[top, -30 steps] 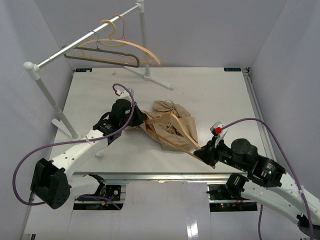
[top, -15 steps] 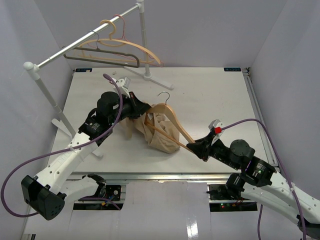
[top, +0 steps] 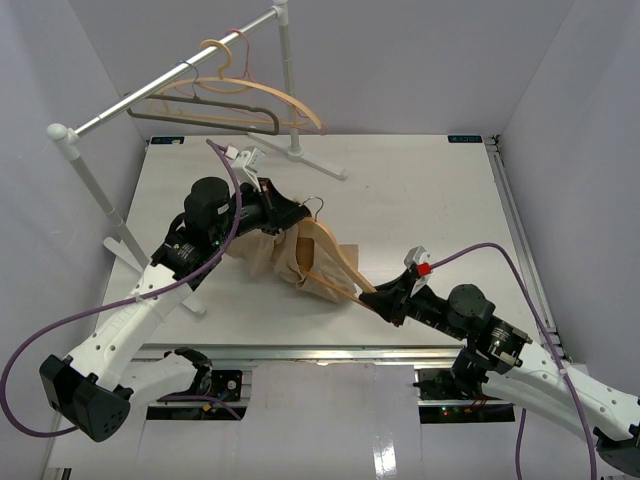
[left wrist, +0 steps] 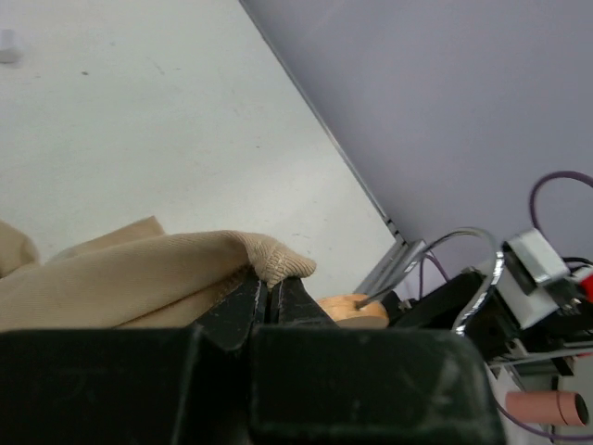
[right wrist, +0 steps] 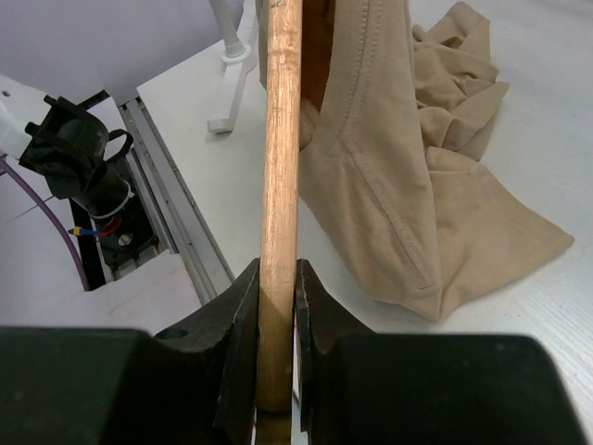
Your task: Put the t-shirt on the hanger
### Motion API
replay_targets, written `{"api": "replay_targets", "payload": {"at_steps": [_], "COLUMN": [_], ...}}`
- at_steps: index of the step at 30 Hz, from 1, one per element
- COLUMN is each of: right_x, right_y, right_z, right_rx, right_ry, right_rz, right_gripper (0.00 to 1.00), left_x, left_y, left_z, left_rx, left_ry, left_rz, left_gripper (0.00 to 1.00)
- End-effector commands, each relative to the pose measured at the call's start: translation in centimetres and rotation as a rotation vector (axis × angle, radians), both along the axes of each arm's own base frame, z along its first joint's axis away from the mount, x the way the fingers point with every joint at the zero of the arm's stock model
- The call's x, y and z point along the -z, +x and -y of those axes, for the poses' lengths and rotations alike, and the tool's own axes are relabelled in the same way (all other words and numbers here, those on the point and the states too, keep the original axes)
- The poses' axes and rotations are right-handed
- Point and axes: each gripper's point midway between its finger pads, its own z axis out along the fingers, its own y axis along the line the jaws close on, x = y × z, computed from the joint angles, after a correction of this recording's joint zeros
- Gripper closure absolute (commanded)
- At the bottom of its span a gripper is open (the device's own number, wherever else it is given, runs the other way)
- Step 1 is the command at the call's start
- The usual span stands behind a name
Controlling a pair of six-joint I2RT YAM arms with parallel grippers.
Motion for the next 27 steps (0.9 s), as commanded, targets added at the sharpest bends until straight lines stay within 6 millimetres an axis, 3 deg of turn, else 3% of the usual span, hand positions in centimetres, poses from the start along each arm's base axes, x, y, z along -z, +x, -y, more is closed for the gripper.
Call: {"api": "replay_targets", "payload": {"at_steps": [1, 11, 21, 23, 27], "right_x": [-6.5, -5.2, -5.1, -5.2, -5.3], "right_y": [-0.1, 0.1, 1.6, 1.5, 0.9], "right_z": [-0.8, -0.8, 0.1, 0.4, 1.0], "right_rx": [-0.029, -0.015, 0.081, 0.085, 0.076], "right_ry": [0.232, 0.285, 0.328, 0.353, 0.419], "right_rz": [0.153, 0.159, 0.193, 0.207, 0.236], "right_gripper": [0.92, 0.92, 0.92, 0.92, 0.92], "left_x": [-2.3, -3.9, -0.7, 0.1, 1.4], "left_y": [-4.8, -6.9, -7.3, -7.5, -7.8], "left_z": [2.3, 2.3, 2.6, 2.5, 2.2], "left_rx": [0.268, 0.35, 0.402, 0.413, 0.433], "left_ry": [-0.098, -0.136, -0.072, -0.047, 0.012], "left_rz": [0.012, 0.028, -0.039, -0.052, -0.041], "left_gripper": [1.0, 1.0, 0.99, 0.84, 0.42]}}
